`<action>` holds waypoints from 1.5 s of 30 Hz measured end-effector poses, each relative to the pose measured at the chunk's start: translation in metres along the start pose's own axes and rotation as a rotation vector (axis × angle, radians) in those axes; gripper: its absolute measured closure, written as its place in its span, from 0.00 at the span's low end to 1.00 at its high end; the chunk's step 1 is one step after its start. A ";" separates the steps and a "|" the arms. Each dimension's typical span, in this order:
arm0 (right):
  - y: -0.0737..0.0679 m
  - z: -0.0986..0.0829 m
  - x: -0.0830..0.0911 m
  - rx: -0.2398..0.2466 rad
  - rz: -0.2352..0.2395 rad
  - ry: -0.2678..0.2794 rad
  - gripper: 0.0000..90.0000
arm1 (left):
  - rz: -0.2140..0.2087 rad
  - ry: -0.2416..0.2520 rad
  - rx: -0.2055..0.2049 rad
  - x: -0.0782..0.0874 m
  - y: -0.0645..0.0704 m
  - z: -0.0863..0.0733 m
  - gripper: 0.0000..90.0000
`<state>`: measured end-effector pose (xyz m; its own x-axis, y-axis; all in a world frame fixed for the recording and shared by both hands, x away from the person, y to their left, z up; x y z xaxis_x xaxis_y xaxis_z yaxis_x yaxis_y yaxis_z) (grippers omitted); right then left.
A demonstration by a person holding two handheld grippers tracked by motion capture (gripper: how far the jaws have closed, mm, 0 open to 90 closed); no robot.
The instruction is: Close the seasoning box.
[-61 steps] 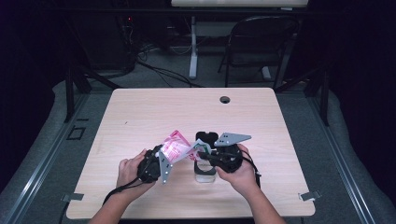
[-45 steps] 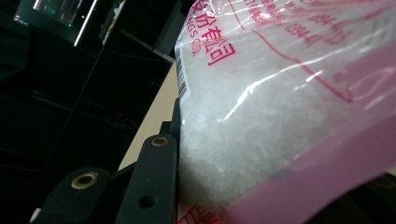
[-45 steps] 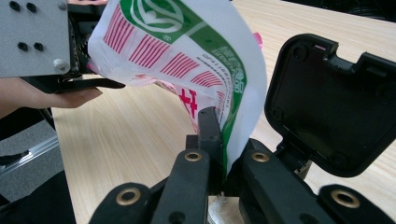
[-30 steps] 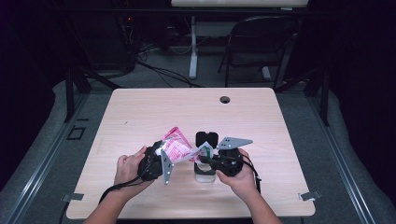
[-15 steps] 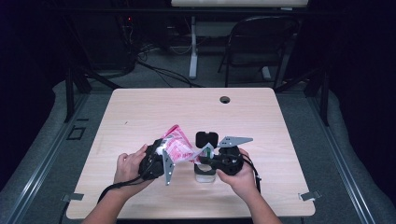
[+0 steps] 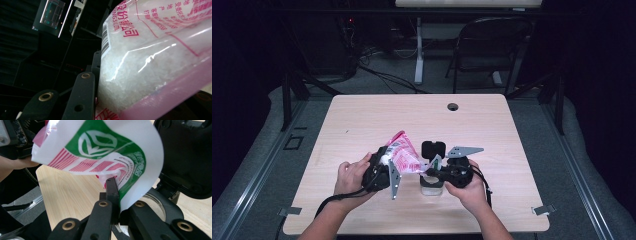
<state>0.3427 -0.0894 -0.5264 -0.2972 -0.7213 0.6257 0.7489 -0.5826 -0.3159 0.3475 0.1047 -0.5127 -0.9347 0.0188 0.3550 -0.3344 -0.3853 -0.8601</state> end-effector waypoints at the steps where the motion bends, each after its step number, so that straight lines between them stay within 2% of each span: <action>1: 0.000 0.000 0.000 -0.005 0.000 0.002 1.00 | 0.001 0.000 0.000 0.000 0.000 0.000 0.81; 34: 0.003 -0.004 -0.001 -0.012 0.001 0.003 1.00 | 0.027 0.015 -0.023 0.003 -0.001 0.005 0.81; 43: 0.002 -0.004 -0.002 -0.014 0.001 0.003 1.00 | 0.022 0.012 -0.041 0.003 -0.001 0.005 0.81; 45: 0.002 -0.005 -0.002 -0.012 0.000 0.001 1.00 | 0.023 0.004 -0.060 0.003 -0.001 0.005 0.81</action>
<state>0.3425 -0.0909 -0.5318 -0.2977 -0.7217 0.6249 0.7416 -0.5870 -0.3246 0.3453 0.1007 -0.5091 -0.9427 0.0146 0.3333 -0.3193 -0.3294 -0.8886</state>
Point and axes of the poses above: each handheld gripper's, and its own axes: x roughly backward along the jaws, z roughly out of its top, y roughly to its right, the point moved 6 cm from there along -x, roughly forward along the jaws, and after that the axes turned 9 degrees about -y, right-handed, at the moved point
